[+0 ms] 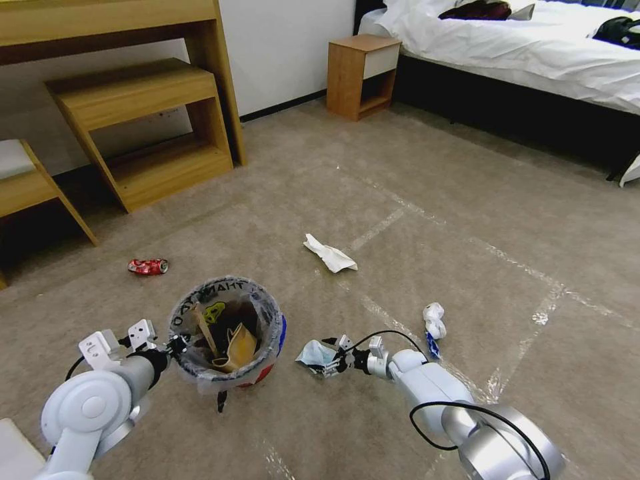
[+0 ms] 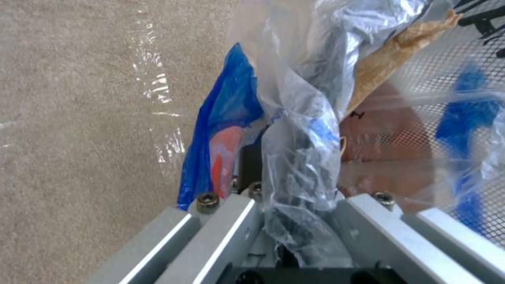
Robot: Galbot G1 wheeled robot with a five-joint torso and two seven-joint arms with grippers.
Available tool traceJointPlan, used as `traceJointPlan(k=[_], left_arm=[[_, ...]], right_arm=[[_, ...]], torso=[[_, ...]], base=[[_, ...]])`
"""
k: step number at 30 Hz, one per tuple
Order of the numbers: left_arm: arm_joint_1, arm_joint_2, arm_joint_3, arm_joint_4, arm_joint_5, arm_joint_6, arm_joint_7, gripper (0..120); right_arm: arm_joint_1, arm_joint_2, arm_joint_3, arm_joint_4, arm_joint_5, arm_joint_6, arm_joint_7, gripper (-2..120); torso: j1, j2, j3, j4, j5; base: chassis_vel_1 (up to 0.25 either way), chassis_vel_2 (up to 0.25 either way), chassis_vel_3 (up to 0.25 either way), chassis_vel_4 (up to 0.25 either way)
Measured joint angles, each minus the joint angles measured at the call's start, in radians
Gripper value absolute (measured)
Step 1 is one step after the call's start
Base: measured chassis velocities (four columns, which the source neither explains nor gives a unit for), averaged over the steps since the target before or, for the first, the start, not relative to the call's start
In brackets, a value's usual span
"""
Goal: Pick up the trash bin and place the garbage on the floor into it.
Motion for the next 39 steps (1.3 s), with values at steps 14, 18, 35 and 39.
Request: traceJointPlan(k=[14,18,35,39], left_arm=[[0.002,-0.004,-0.001,0.003,0.008,0.0,0.006,0],[0.0,-0.005,0.001,0.006,0.01,0.0,0.007,0],[-0.008,-0.004,0.008,0.015,0.017,0.0,0.012,0],[-0.008,-0.004,0.008,0.015,0.02,-0.003,0.012,0]], right_arm=[[0.002,0.005,-0.001,-0.013,0.013,-0.041,-0.009,100],[0.002,0.004,-0.001,-0.013,0.015,-0.049,-0.01,94],[0.008,0.002,-0.005,-0.009,0.028,-0.047,0.011,36],[0.009,-0.001,-0.01,0.0,0.036,-0.046,0.013,22]], torso=[[0.0,0.0,0.0,0.0,0.0],[0.0,0.0,0.0,0.0,0.0],[0.0,0.0,0.0,0.0,0.0],[0.0,0.0,0.0,0.0,0.0]], base=[[0.0,0.0,0.0,0.0],[0.0,0.0,0.0,0.0],[0.0,0.0,0.0,0.0],[0.0,0.0,0.0,0.0]])
